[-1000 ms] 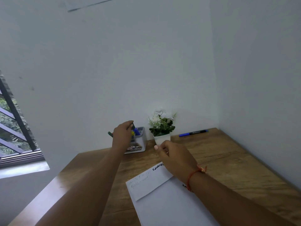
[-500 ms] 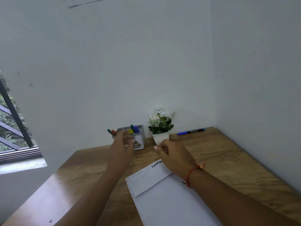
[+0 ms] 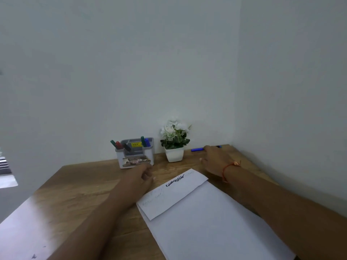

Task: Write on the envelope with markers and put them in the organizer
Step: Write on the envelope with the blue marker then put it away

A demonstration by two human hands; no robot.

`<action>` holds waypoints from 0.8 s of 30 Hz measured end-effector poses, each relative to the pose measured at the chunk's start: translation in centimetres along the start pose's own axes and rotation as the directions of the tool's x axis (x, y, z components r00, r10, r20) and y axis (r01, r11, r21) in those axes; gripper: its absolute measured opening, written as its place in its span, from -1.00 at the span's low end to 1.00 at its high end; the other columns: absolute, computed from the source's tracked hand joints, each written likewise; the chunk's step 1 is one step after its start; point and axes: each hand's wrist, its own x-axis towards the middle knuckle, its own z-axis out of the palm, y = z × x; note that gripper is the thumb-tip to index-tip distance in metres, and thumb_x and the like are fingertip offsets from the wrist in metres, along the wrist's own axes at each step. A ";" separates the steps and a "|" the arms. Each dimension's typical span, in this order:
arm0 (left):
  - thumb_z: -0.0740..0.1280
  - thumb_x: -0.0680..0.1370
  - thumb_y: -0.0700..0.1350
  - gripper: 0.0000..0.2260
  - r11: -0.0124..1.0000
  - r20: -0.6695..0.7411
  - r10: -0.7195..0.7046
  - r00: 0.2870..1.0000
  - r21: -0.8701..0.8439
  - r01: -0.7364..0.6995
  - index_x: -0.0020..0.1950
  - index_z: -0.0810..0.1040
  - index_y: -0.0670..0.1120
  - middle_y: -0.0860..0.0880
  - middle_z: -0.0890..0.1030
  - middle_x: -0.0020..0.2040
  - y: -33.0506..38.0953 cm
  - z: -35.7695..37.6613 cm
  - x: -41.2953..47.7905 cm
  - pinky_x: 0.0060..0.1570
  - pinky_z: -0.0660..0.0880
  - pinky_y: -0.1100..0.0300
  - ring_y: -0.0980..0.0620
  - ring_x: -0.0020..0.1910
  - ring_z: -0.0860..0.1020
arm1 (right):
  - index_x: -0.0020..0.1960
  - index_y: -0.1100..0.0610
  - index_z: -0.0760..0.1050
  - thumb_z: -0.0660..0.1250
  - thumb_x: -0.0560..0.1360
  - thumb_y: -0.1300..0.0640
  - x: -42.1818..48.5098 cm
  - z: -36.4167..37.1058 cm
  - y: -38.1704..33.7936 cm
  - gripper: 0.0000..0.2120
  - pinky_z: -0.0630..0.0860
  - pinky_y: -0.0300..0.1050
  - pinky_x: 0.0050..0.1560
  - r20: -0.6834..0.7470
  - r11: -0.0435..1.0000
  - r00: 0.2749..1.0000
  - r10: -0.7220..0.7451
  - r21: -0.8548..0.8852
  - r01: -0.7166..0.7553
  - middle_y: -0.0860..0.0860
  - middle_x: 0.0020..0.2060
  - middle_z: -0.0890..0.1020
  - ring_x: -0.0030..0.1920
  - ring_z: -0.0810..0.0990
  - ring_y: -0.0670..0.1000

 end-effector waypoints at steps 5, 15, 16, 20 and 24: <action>0.33 0.58 0.01 -0.67 1.000 0.002 0.015 1.000 0.024 -0.015 0.34 0.45 0.06 0.18 0.53 0.00 -0.3 0.0 0.5 -0.16 0.37 0.44 0.25 -0.05 0.49 | 0.48 0.13 0.30 0.24 0.60 -0.15 3.3 1.1 1.9 -0.44 0.44 0.04 0.35 0.102 0.987 0.995 -0.017 -0.158 0.033 0.10 0.41 0.46 0.35 0.48 0.11; 0.31 0.58 0.05 -0.61 0.997 -0.010 0.022 1.000 0.072 -0.021 0.40 0.40 0.07 0.19 0.48 0.04 -0.4 0.1 0.9 -0.16 0.32 0.46 0.22 -0.02 0.45 | 0.47 0.03 0.32 0.14 0.61 -0.19 8.0 2.7 2.3 -0.49 0.40 0.17 0.34 0.107 0.962 0.994 -0.022 -0.270 0.050 0.11 0.42 0.44 0.38 0.40 0.19; 0.31 0.58 0.05 -0.61 0.997 -0.007 0.020 1.000 0.074 -0.019 0.40 0.40 0.07 0.19 0.48 0.04 -0.3 0.1 0.9 -0.17 0.32 0.46 0.22 -0.02 0.45 | 0.48 0.01 0.33 0.14 0.62 -0.18 7.9 2.6 2.3 -0.51 0.40 0.16 0.33 0.090 0.948 0.995 -0.031 -0.312 0.058 0.09 0.42 0.41 0.38 0.38 0.19; 0.31 0.58 0.07 -0.60 0.998 0.003 0.007 1.000 0.070 -0.008 0.41 0.39 0.08 0.18 0.49 0.08 0.0 0.0 0.8 -0.15 0.31 0.45 0.22 0.00 0.45 | 0.37 -0.05 0.47 0.15 0.63 -0.16 7.8 2.6 2.9 -0.61 0.42 0.10 0.29 0.081 0.936 0.996 -0.048 -0.343 0.073 0.05 0.35 0.43 0.32 0.37 0.15; 0.31 0.58 0.07 -0.62 0.998 0.018 0.007 1.000 0.060 -0.008 0.39 0.40 0.08 0.15 0.54 0.14 0.0 -0.2 0.7 -0.07 0.37 0.39 0.21 0.03 0.47 | 0.25 -0.03 0.52 0.20 0.63 -0.14 6.9 2.4 3.3 -0.70 0.45 0.07 0.24 0.083 0.939 0.992 -0.090 -0.325 0.112 0.03 0.29 0.49 0.27 0.42 0.13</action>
